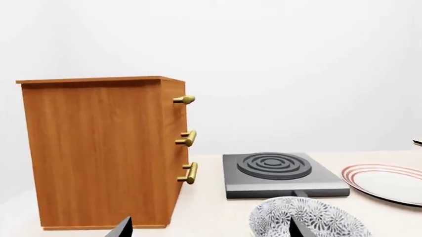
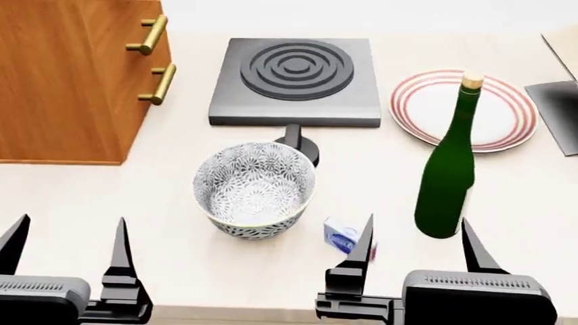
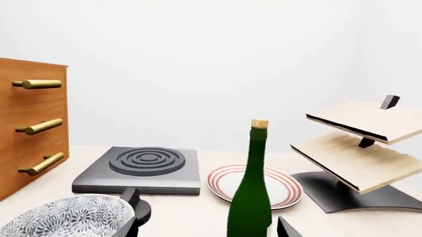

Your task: Put the bowl on the top of the cabinet.

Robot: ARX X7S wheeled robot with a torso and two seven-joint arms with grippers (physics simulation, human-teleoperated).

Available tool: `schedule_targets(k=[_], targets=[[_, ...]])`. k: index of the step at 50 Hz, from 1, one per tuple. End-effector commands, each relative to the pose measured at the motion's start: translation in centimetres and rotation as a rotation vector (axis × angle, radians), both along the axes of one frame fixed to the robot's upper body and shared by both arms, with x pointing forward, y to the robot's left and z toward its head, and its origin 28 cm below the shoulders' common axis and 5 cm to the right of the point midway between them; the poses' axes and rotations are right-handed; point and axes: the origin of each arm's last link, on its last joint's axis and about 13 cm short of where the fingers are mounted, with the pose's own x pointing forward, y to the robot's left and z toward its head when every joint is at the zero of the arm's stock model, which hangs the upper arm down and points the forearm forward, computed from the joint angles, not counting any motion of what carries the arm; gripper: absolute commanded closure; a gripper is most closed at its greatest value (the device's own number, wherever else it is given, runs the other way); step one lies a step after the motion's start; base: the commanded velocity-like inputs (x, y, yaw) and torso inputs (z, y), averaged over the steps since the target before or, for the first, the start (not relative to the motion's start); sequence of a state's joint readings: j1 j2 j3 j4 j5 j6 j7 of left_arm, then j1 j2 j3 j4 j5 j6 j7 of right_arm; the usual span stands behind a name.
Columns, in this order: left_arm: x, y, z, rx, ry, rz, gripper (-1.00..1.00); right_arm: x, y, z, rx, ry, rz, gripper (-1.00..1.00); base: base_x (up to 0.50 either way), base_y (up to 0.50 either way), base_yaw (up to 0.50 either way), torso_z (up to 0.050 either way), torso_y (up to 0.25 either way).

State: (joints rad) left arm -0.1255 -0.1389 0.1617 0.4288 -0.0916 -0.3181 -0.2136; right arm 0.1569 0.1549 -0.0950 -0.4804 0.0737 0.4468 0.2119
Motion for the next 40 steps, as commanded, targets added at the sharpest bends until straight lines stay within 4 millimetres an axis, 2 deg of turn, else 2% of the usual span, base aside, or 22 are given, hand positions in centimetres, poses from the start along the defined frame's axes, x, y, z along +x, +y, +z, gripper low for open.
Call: schedule_targets(k=[1,27,40], targets=[[-0.04,0.06,0.13,-0.001,-0.003,0.002,-1.0,0.03,0.03,-0.05,0.004,-0.004,-0.002,-1.0,0.0,0.5,0.0,0.0,0.0],[-0.09,-0.04,0.03,0.002,-0.003,-0.003,-1.0,-0.02,0.11,-0.04,-0.005,-0.006,-0.002,-1.0,0.0,0.36,0.0,0.0,0.0],[-0.19,0.08,0.13,-0.004,-0.007,0.001,-1.0,-0.02,0.19,-0.18,-0.008,-0.003,0.002,-1.0,0.0,0.5,0.0,0.0,0.0]])
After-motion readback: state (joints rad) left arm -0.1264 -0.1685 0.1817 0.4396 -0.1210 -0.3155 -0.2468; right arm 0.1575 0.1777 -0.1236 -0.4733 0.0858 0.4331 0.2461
